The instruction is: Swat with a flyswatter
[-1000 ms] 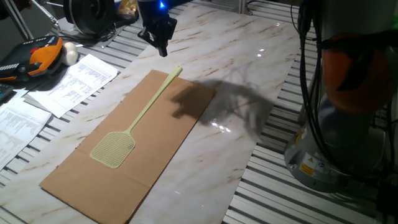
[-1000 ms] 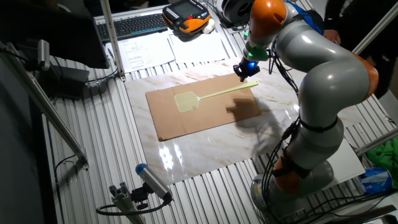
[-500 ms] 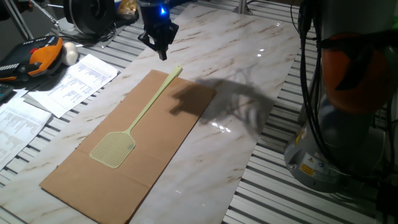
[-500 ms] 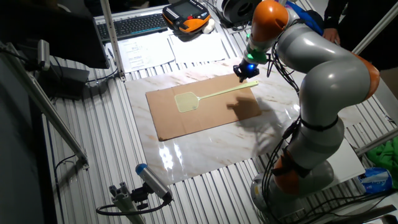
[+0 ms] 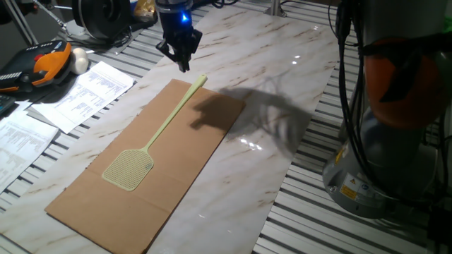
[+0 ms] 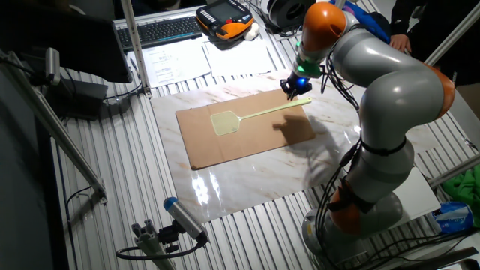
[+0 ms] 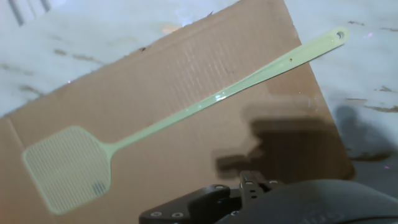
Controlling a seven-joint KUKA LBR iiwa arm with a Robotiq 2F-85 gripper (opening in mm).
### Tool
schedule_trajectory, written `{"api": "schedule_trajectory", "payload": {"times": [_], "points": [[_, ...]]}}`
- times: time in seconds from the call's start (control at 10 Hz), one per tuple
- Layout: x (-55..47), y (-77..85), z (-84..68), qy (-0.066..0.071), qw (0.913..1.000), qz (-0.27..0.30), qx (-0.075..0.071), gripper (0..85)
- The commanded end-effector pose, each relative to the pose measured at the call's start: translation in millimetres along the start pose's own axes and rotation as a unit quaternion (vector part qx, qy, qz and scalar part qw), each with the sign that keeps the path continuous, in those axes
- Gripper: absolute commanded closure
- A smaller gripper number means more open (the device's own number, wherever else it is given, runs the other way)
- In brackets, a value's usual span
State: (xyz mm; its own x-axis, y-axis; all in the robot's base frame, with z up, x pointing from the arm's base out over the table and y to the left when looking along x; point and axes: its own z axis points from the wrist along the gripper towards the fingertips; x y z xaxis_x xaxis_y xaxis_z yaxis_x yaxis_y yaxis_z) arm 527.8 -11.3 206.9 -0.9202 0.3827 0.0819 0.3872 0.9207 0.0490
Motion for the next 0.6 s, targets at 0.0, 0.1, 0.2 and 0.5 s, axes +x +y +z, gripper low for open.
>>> {"api": "schedule_trajectory", "payload": {"times": [0.0,0.1,0.2,0.5], "points": [[-1.2,-0.3,-0.7,-0.007,0.9999,0.006,0.008,68.0],[-2.6,1.4,-1.2,-0.013,0.9996,0.019,0.014,68.0],[-2.6,0.1,-1.7,-0.011,0.9997,0.012,0.02,68.0],[9.9,-0.1,-25.3,-0.03,0.997,0.013,0.07,68.0]]}}
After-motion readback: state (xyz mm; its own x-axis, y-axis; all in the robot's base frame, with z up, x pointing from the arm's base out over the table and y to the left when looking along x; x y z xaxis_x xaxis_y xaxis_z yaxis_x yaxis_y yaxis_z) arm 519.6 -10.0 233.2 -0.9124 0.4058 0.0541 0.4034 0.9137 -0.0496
